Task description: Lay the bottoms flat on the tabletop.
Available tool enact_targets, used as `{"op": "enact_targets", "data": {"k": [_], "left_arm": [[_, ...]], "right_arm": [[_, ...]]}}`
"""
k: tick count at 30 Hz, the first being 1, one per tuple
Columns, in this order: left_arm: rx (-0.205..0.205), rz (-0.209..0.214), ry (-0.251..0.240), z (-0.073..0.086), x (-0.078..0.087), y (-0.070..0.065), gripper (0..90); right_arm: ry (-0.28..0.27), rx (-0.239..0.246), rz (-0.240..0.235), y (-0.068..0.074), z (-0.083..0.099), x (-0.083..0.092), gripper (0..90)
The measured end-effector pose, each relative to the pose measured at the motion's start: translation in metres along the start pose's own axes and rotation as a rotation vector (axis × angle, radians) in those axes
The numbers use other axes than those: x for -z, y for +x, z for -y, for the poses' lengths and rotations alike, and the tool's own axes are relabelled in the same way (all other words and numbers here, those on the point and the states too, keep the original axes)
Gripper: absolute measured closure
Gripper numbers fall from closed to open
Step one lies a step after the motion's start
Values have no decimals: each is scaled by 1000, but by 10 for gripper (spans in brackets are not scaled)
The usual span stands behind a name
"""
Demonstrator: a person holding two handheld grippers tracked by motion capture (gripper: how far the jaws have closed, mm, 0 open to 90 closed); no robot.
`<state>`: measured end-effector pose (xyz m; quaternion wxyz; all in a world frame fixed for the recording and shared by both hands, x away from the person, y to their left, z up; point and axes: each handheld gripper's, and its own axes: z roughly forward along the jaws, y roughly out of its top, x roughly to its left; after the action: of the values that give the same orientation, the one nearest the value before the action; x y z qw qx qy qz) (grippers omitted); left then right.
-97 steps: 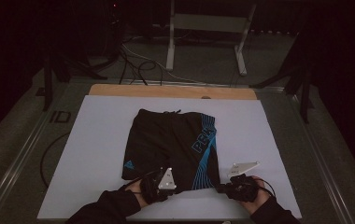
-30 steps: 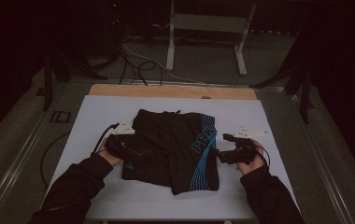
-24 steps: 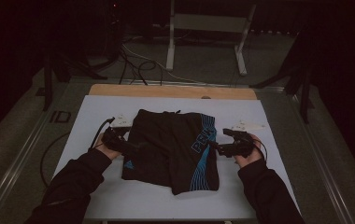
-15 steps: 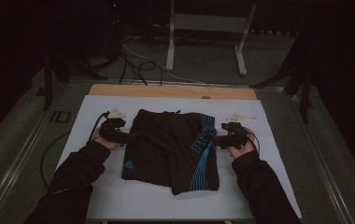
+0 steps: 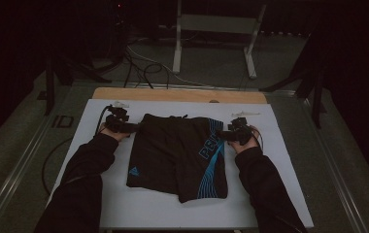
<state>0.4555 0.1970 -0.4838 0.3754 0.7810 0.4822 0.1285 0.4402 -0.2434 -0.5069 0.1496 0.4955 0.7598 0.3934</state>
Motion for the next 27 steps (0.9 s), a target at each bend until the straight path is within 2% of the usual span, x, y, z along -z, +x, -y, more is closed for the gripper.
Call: {"op": "enact_targets", "data": {"k": [2,3,4,7,8,9,10,11,12,13,14,15,16,17,18,19,20,21,23,24,27], "left_arm": [[9,-5,7,-4,-10,5,201],[13,-8,9,-5,-13,6,247],[21,-9,10,-6,-16,8,255],[71,4,20,-6,-30,15,297],[85,12,20,-6,-34,17,333],[105,27,17,-5,-38,17,333],[135,50,30,-3,-45,18,371],[135,50,30,-3,-45,18,412],[135,51,44,-3,-49,18,412],[127,42,53,-2,-54,15,491],[127,42,53,-2,-54,15,527],[135,53,55,-2,-55,15,527],[132,53,63,-3,-55,15,630],[128,56,74,-4,-56,14,670],[114,49,79,-4,-56,12,670],[114,49,79,-4,-56,12,721],[93,39,74,-4,-55,8,721],[92,37,66,-4,-54,7,826],[96,40,31,-5,-49,5,835],[93,38,20,-6,-47,4,843],[74,46,-7,-7,-38,1,844]], "right_arm": [[6,-22,9,-2,0,-5,332],[12,-30,10,-2,0,-9,342],[15,-34,23,-3,0,-12,351],[25,-43,21,-3,1,-16,359],[37,-43,23,-2,2,-20,393],[37,-43,23,-2,2,-20,393],[46,-45,24,1,2,-23,407],[46,-45,24,1,2,-23,407],[56,-36,28,1,3,-25,411],[65,-27,48,3,1,-25,447],[65,-27,48,3,1,-25,447],[68,-29,55,3,1,-25,462],[76,-13,72,3,1,-25,506],[76,-13,72,3,1,-25,506],[81,1,87,5,0,-25,526],[81,1,87,5,0,-25,526],[81,5,100,6,0,-25,541],[82,7,115,8,1,-24,618],[82,6,118,8,2,-24,648],[80,12,133,8,2,-24,749],[74,-4,124,6,3,-23,881]]}}
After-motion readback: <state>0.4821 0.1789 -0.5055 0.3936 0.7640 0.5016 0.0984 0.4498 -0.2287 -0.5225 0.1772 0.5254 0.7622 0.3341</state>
